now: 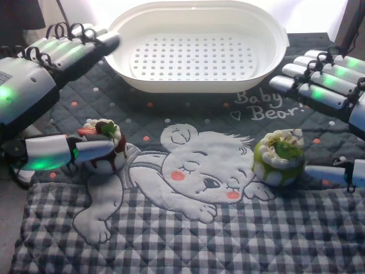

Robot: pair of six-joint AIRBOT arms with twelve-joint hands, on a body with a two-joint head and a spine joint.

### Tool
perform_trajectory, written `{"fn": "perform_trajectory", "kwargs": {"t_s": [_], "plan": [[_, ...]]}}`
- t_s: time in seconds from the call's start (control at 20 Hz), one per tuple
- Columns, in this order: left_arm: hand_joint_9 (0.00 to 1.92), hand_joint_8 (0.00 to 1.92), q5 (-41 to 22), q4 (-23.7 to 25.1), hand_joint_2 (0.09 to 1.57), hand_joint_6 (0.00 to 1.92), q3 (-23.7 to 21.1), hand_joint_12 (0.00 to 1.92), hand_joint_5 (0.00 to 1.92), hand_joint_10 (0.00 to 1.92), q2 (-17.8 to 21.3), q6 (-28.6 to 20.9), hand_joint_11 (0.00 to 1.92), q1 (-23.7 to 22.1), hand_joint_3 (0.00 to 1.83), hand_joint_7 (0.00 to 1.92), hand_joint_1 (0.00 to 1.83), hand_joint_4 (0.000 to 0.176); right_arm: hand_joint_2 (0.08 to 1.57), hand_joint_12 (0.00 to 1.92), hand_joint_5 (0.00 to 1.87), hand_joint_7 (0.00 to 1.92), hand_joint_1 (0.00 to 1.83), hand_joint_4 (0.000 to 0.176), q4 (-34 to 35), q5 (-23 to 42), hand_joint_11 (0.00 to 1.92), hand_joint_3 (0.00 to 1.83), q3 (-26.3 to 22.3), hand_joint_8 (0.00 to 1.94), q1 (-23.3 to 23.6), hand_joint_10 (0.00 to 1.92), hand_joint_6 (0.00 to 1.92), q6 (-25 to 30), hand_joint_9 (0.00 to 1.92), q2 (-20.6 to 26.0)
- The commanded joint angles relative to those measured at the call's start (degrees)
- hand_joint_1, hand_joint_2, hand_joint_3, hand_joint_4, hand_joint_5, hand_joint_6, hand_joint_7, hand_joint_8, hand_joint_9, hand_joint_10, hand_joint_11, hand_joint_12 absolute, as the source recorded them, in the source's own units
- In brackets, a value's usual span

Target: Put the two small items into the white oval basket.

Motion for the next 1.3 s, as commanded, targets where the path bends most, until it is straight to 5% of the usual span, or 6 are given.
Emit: {"fn": "perform_trajectory", "kwargs": {"t_s": [0.0, 0.75, 0.8, 0.85, 0.95, 1.25], "plan": [[0.00, 0.00, -6.5, -0.1, 1.13, 0.00, -0.1, 0.31, 0.01, 0.00, 0.2, -0.1, 0.00, -0.2, 0.01, 0.00, 0.70, 0.011, 1.18, 0.00, 0.00, 0.00, 0.50, 0.000, 0.6, 7.0, 0.00, 0.02, 0.2, 0.00, 0.5, 0.00, 0.00, 0.0, 0.00, 0.3], [0.12, 0.02, 7.0, -4.0, 1.12, 0.04, 4.7, 1.19, 0.23, 0.05, -7.1, -0.1, 0.00, -0.2, 0.00, 0.12, 0.92, 0.036, 1.15, 0.03, 0.00, 0.00, 0.76, 0.033, -0.2, -2.4, 0.05, 0.00, 5.7, 0.00, 0.5, 0.01, 0.00, 3.8, 0.02, -9.4], [0.14, 0.08, 7.6, -4.4, 1.12, 0.08, 5.1, 1.55, 0.40, 0.58, -7.5, -0.1, 0.00, -0.2, 0.00, 0.31, 1.11, 0.032, 1.20, 0.77, 0.21, 0.24, 0.81, 0.000, -0.4, -2.7, 0.01, 0.00, 6.1, 0.00, 0.5, 0.05, 0.11, 4.5, 0.24, -9.9], [0.16, 0.18, 8.0, -4.5, 1.13, 0.15, 5.3, 1.76, 0.47, 1.11, -7.7, -0.2, 0.04, -0.2, 0.00, 0.40, 1.20, 0.005, 1.22, 1.46, 0.36, 0.49, 0.86, 0.000, -0.6, -2.8, 0.00, 0.00, 6.2, 0.11, 0.5, 0.23, 0.24, 4.6, 0.48, -10.0], [0.54, 1.57, 8.7, -5.2, 1.29, 1.41, 5.8, 1.91, 0.57, 1.86, -8.1, -0.2, 0.67, -0.2, 0.02, 0.50, 1.14, 0.006, 1.34, 1.90, 0.47, 0.67, 1.07, 0.000, -0.8, -2.9, 0.69, 0.02, 6.2, 1.54, 0.5, 1.80, 1.65, 4.6, 0.69, -10.0], [1.12, 1.92, 9.0, -6.4, 1.12, 1.92, 6.9, 1.92, 1.00, 1.92, -8.6, -0.2, 1.20, -0.2, 0.00, 0.99, 1.69, 0.000, 0.88, 1.92, 0.59, 0.79, 1.13, 0.000, -0.7, -1.2, 1.14, 1.05, 5.9, 1.94, 0.5, 1.92, 1.88, 4.7, 1.06, -8.8]]}}
